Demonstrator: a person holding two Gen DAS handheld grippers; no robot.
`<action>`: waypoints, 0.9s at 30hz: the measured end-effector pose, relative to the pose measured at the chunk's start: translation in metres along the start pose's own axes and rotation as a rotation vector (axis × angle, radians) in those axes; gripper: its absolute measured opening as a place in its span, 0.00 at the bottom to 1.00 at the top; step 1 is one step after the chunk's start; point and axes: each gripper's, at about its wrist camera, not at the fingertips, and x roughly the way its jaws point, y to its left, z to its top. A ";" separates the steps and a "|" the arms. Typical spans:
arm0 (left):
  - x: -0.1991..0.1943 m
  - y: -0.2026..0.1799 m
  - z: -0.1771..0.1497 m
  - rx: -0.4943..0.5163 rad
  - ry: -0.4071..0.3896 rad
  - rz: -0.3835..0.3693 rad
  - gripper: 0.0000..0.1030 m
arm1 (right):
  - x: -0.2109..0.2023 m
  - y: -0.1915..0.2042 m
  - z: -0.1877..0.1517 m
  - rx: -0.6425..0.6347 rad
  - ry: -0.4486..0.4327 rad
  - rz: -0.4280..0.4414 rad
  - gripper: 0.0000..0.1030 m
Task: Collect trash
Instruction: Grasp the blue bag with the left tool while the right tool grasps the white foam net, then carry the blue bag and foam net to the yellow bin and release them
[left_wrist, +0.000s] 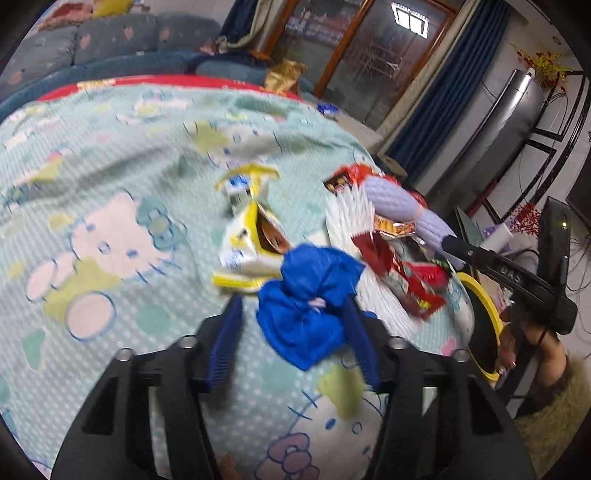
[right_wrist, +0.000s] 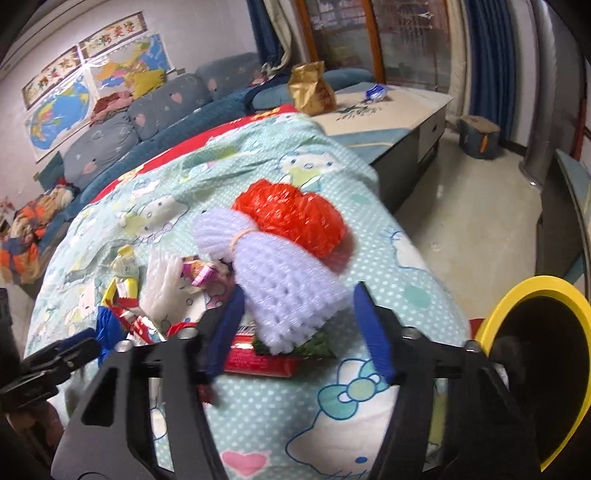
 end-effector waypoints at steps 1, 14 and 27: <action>0.002 -0.002 -0.001 0.011 0.007 -0.002 0.37 | 0.000 0.001 -0.001 -0.004 0.003 0.015 0.32; -0.036 -0.016 0.024 0.060 -0.132 -0.030 0.03 | -0.042 0.004 -0.003 0.034 -0.142 0.056 0.21; -0.066 -0.044 0.047 0.097 -0.230 -0.087 0.03 | -0.074 0.000 -0.009 0.043 -0.204 0.049 0.21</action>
